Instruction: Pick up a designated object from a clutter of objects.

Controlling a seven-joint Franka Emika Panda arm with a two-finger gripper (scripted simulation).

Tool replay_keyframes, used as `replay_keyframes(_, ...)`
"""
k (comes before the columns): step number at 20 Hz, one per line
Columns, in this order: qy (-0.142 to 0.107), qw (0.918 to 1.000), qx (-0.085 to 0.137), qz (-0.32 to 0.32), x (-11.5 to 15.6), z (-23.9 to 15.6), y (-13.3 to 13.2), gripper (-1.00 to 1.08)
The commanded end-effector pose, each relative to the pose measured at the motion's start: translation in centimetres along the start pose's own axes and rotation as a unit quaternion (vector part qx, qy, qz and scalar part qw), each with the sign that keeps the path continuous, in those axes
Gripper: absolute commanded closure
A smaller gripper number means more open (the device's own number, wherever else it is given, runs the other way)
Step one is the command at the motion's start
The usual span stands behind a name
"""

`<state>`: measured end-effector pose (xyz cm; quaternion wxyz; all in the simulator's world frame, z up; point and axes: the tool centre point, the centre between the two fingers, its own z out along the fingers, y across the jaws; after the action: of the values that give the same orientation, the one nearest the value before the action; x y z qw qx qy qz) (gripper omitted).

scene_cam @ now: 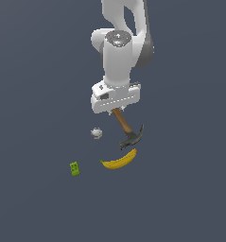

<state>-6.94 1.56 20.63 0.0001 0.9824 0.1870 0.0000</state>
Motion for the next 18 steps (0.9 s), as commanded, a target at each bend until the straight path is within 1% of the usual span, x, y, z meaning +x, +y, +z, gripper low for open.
replay_keyframes(1, 0.001, 1.0, 0.0, 0.0, -0.2, -2.6, 0.0, 1.08)
replay_keyframes(11, 0.001, 1.0, 0.0, -0.001, -0.8, -11.8, 0.0, 1.08)
replay_keyframes(18, 0.0, 1.0, 0.0, -0.001, -1.0, -16.2, 0.1, 1.08)
